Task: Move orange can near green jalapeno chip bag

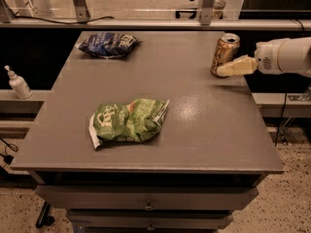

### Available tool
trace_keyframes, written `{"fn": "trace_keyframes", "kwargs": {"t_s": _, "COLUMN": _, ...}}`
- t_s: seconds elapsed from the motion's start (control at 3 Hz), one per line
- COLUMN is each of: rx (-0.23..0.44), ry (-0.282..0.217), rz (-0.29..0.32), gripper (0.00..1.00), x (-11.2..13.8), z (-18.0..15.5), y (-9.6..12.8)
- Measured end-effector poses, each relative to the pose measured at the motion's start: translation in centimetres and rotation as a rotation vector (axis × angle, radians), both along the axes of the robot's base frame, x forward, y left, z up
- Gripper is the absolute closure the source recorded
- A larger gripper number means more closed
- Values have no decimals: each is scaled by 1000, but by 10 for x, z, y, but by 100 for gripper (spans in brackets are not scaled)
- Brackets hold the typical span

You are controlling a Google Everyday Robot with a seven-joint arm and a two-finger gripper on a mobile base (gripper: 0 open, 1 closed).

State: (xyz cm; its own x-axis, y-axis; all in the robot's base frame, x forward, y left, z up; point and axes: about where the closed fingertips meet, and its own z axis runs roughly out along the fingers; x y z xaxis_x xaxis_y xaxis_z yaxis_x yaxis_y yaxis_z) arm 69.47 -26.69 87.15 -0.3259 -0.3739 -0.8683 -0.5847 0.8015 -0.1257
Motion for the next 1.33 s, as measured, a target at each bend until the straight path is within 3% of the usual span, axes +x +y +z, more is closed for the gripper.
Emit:
{"fn": "trace_keyframes", "kwargs": {"t_s": 0.33, "rx": 68, "ry": 54, "rz": 20, "gripper": 0, "x": -6, "z": -5, "y": 18}}
{"fn": "trace_keyframes", "kwargs": {"t_s": 0.67, "rx": 117, "ry": 69, "rz": 75, "gripper": 18, "x": -9, "z": -6, "y": 37}}
{"fn": "trace_keyframes", "kwargs": {"t_s": 1.33, "rx": 128, "ry": -1, "rz": 153, "gripper": 65, "x": -7, "z": 0, "y": 53}}
